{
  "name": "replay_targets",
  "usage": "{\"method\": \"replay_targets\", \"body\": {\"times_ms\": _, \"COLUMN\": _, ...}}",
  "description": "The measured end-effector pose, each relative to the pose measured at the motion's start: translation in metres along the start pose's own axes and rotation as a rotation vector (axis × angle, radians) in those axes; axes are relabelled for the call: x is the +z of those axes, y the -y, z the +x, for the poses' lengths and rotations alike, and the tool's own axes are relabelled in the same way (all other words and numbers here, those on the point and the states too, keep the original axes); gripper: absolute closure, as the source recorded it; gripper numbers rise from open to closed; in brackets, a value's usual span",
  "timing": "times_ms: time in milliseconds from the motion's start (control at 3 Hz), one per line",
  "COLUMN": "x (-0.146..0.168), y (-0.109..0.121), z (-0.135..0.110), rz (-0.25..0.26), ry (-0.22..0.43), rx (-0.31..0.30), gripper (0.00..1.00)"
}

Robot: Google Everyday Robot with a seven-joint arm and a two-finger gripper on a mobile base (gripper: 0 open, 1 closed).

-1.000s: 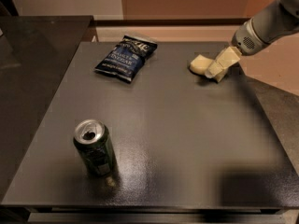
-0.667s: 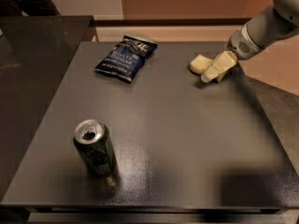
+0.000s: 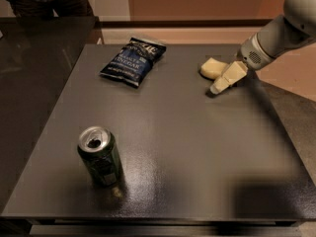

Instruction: Pick sponge

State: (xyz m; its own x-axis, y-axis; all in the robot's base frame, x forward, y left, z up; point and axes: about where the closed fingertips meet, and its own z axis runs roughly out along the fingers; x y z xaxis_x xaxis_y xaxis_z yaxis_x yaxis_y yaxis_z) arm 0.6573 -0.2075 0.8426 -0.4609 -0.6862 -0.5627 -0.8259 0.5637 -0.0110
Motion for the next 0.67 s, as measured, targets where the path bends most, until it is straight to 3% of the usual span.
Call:
{"method": "replay_targets", "body": {"times_ms": 333, "x": 0.0035, "y": -0.0014, "z": 0.0028, "rz": -0.007, "ry": -0.005, "rx": 0.0, "gripper": 0.18}}
{"method": "replay_targets", "body": {"times_ms": 667, "x": 0.0044, "y": -0.0007, "z": 0.0038, "rz": -0.011, "ry": -0.001, "rx": 0.003, "gripper": 0.42}}
